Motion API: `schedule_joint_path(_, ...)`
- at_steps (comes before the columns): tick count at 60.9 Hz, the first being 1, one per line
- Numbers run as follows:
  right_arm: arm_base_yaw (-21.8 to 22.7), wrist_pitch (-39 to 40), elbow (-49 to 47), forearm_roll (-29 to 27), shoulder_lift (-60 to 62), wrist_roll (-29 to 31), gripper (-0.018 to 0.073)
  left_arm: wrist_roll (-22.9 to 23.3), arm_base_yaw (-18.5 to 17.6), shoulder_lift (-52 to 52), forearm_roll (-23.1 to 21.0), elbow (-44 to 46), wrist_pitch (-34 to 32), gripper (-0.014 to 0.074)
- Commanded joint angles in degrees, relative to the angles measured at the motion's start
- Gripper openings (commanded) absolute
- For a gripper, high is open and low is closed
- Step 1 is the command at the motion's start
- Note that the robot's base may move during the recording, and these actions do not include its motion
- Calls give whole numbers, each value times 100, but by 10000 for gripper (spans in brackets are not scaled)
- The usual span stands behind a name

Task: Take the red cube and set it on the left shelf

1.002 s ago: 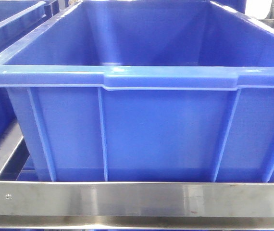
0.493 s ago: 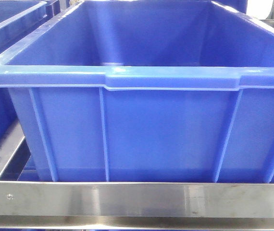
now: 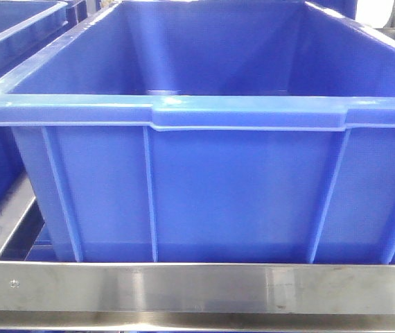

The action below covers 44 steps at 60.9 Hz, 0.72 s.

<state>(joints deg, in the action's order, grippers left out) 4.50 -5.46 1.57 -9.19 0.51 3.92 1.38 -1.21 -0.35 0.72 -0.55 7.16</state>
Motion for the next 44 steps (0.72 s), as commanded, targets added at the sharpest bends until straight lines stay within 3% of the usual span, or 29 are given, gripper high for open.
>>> schedule_joint_path(1, 26, 478, -79, 73, 136, 4, 57, 5, -7, -95, -28, -132, -494, 101)
schedule_joint_path(44, 26, 324, -79, 73, 136, 4, 57, 5, -7, -95, -28, -132, -494, 101)
